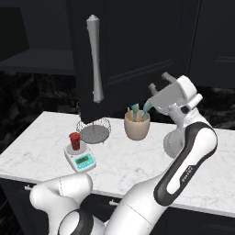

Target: Pick the yogurt and place it on the digital scale for weighing, and close the cabinet.

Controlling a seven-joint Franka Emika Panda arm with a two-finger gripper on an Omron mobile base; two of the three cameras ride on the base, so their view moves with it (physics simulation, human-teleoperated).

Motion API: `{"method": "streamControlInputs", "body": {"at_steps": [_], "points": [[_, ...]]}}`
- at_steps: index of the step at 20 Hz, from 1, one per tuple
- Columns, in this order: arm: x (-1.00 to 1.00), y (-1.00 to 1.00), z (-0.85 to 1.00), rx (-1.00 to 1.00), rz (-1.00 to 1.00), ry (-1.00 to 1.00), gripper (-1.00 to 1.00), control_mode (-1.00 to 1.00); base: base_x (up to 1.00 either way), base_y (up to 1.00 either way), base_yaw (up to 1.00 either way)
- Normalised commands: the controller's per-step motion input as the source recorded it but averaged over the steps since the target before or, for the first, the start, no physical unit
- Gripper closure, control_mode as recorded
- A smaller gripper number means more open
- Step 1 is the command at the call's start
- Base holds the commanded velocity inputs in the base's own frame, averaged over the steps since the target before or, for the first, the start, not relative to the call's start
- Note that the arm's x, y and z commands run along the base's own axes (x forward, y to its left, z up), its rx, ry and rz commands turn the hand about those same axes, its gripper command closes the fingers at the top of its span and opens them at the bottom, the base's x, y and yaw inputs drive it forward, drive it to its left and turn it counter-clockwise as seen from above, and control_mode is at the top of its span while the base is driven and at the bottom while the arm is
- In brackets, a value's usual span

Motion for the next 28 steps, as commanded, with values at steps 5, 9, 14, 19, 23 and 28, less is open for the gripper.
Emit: {"method": "streamControlInputs", "body": {"at_steps": [5,9,14,19,23,28], "points": [[0.0,0.78,0.55,-0.13,-0.14,0.46,-1.0,-1.0,0.0,0.0,0.0],[0.61,0.77,0.04,-0.05,-0.23,0.46,-1.0,-1.0,0.0,0.0,0.0],[1.0,0.41,-0.26,-0.01,-0.14,0.17,-1.0,-1.0,0.0,0.0,0.0],[1.0,0.23,-0.3,0.0,-0.04,0.01,-1.0,-1.0,0.0,0.0,0.0],[1.0,0.22,-0.28,0.0,0.0,0.0,-1.0,-1.0,0.0,0.0,0.0],[1.0,0.25,-0.31,0.0,-0.01,0.02,-1.0,-1.0,0.0,0.0,0.0]]}}
